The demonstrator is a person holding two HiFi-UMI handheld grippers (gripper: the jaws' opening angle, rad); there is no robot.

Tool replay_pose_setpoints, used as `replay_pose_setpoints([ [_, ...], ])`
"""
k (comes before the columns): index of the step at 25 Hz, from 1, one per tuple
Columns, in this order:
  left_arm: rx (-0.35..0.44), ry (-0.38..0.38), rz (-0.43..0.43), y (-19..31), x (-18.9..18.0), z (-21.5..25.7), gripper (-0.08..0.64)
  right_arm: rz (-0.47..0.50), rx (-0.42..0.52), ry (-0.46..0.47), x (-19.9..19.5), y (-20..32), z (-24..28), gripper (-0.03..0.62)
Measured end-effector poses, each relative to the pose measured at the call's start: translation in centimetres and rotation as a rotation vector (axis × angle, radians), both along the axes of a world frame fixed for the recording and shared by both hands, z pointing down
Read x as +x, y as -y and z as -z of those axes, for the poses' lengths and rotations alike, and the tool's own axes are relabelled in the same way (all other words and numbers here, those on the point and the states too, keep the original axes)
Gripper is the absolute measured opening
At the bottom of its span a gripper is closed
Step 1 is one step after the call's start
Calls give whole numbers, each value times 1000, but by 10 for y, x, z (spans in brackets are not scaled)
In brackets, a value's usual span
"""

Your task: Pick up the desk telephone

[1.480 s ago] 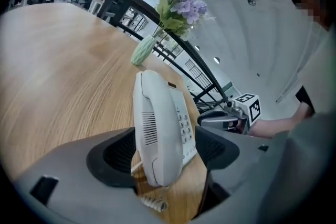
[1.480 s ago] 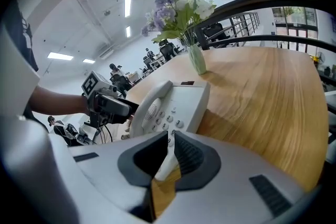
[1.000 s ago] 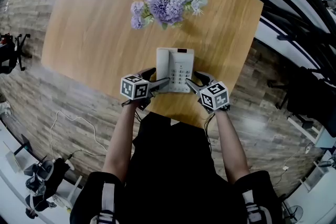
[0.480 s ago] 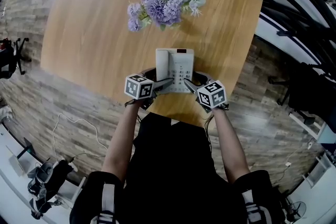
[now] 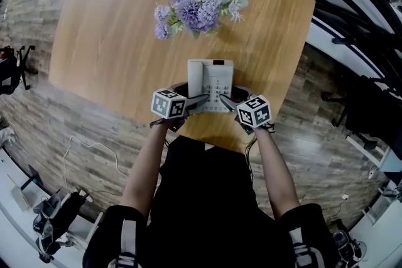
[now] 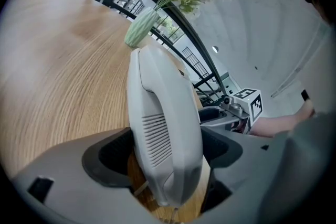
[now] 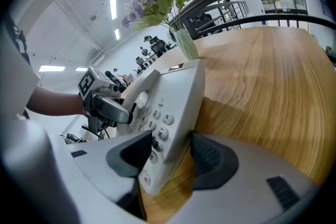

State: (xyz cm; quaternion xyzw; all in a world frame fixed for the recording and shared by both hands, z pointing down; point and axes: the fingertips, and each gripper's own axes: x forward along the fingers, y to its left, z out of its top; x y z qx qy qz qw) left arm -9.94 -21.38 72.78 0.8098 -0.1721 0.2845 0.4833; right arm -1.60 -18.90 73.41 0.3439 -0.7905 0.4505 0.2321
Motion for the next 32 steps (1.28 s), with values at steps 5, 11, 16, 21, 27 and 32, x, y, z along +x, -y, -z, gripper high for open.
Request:
replay_pose_setpoints([
  [5, -2, -2, -1, 0, 0, 0, 390, -5, 3, 1, 0, 0, -1, 227],
  [11, -7, 8, 14, 1, 0, -1, 390, -28, -1, 1, 1, 0, 0, 225],
  [16, -4, 11, 33, 1, -1, -1, 390, -59, -3, 2, 2, 1, 0, 225],
  [21, -6, 4, 56, 1, -1, -1, 388, -75, -9, -23, 1, 1, 0, 224],
  [27, -11, 13, 67, 2, -2, 0, 388, -98, -7, -26, 1, 3, 3, 222],
  [32, -15, 16, 102, -5, -6, 3, 388, -96, 1, -23, -1, 4, 8, 218],
])
